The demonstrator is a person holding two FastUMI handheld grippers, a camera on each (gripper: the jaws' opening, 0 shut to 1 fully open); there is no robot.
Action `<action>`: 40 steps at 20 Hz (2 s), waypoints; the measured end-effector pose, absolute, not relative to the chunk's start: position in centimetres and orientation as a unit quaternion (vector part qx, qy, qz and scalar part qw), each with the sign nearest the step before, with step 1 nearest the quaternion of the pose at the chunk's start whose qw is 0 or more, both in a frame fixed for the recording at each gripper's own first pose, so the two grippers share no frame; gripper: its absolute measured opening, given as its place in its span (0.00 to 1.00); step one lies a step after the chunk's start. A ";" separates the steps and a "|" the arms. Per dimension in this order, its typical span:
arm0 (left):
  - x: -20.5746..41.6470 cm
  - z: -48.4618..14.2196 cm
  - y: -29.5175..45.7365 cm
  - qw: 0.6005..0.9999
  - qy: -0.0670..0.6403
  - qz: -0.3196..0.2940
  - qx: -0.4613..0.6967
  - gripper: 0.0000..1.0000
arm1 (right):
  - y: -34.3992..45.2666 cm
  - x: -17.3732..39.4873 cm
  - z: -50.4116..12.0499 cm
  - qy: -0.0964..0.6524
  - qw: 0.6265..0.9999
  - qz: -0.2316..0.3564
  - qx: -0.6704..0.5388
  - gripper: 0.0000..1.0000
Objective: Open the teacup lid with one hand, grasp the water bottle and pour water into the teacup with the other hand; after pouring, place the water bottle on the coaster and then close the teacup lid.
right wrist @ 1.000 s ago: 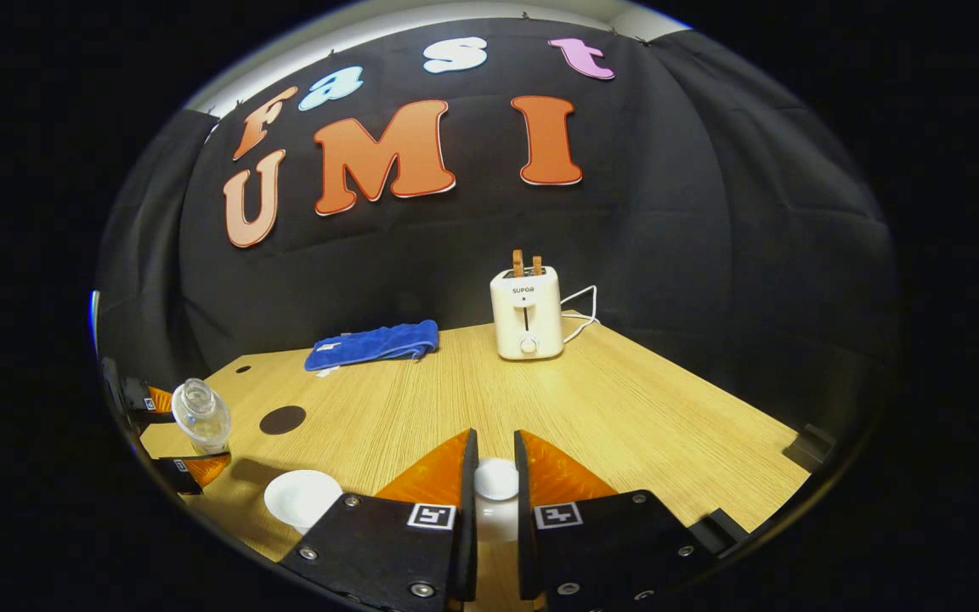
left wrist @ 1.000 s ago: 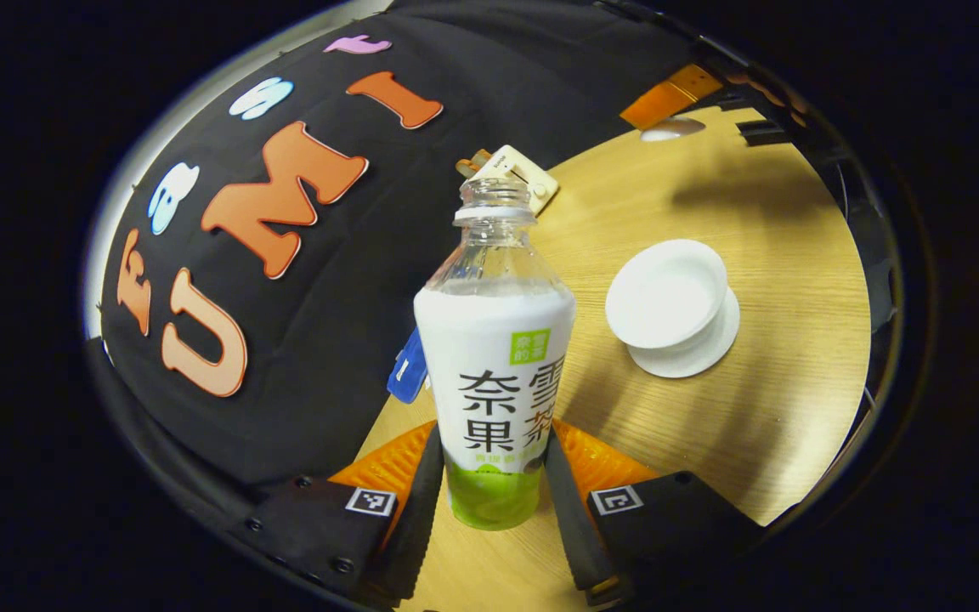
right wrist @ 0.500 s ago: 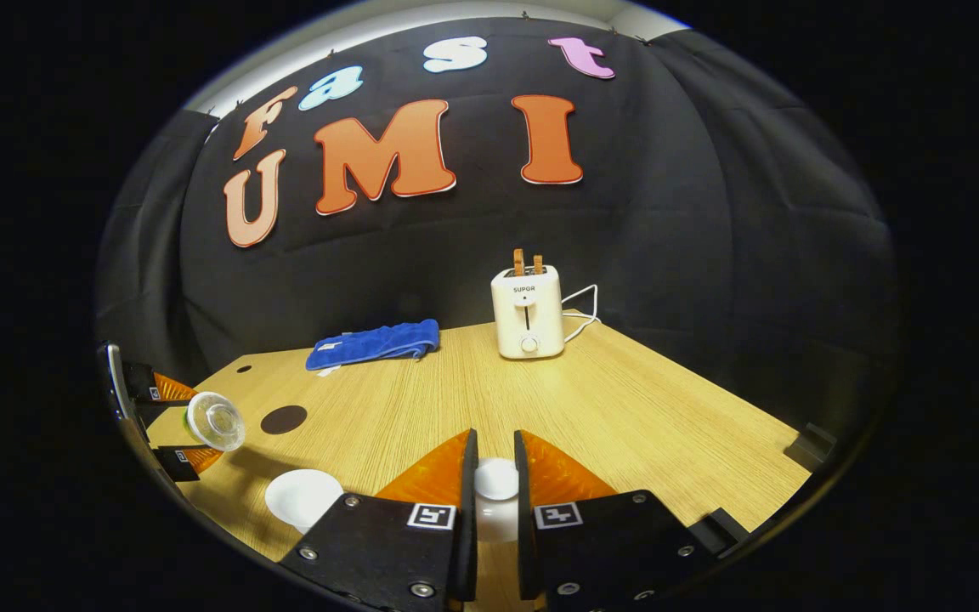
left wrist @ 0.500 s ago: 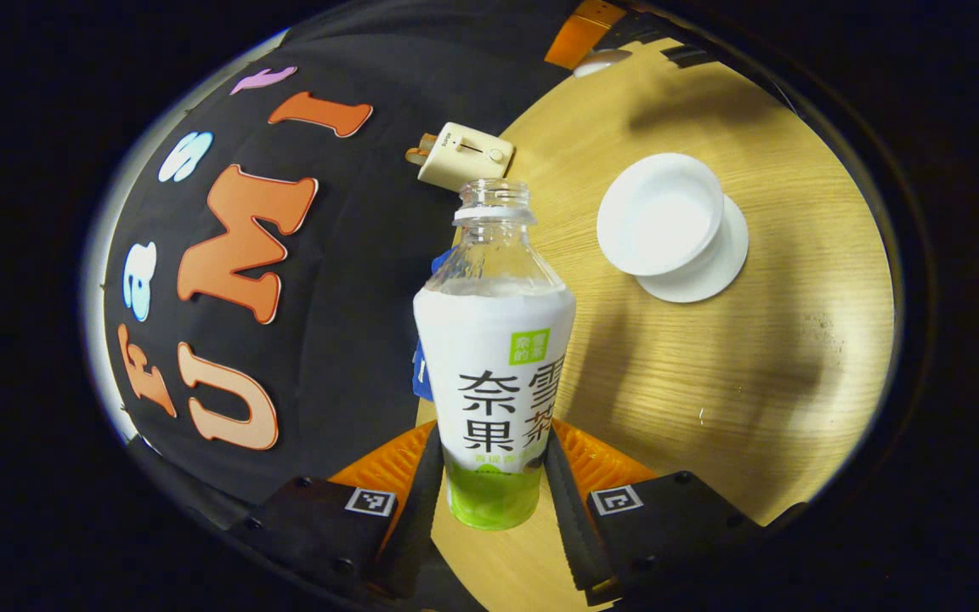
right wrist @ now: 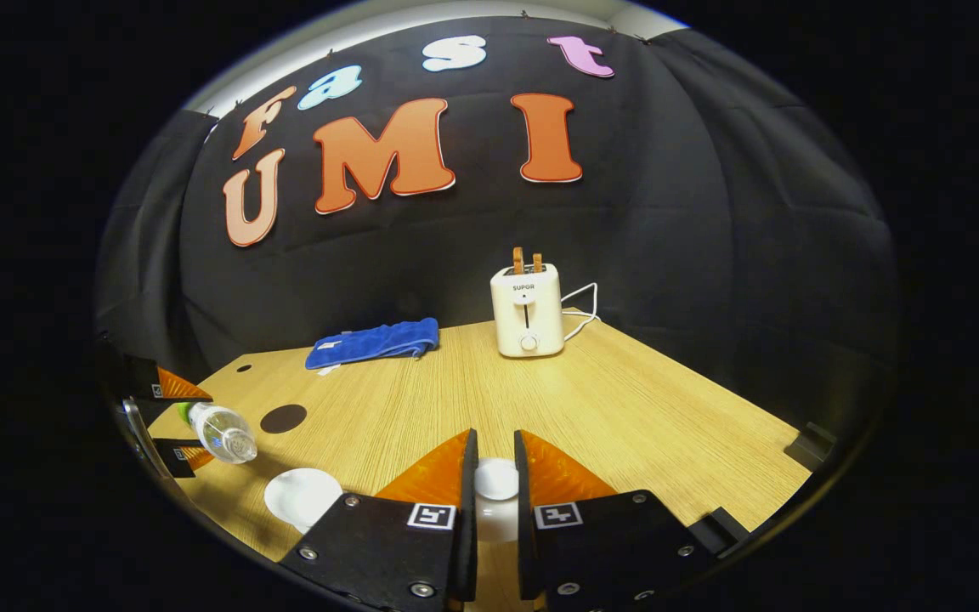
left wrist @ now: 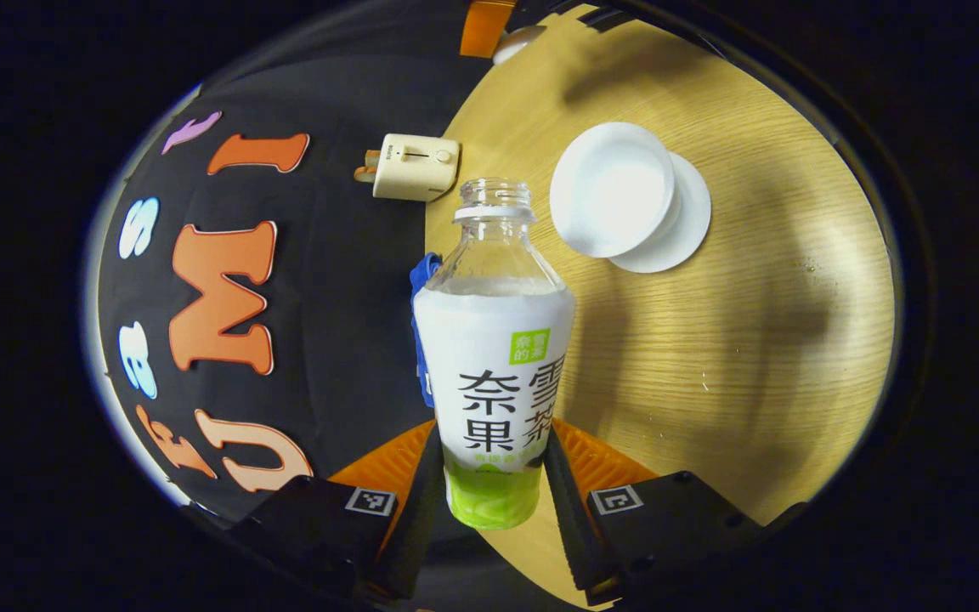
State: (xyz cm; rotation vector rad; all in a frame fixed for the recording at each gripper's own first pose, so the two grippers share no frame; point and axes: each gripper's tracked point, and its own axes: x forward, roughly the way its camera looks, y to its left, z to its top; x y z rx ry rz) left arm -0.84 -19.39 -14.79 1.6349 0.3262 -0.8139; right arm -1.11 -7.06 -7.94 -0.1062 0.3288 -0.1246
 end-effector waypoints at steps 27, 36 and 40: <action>1.1 -10.7 -22.6 0.409 0.064 -0.317 0.853 0.69 | -7.6 -1.1 -8.1 0.167 0.983 -0.062 -0.051 0.19; 1.1 -9.7 -24.1 0.352 0.018 -0.297 0.887 0.69 | -8.3 -1.2 -7.9 0.165 0.983 -0.068 -0.048 0.19; 0.9 -9.7 -24.1 0.342 0.017 -0.301 0.890 0.66 | -8.6 -1.2 -8.0 0.167 0.982 -0.071 -0.048 0.19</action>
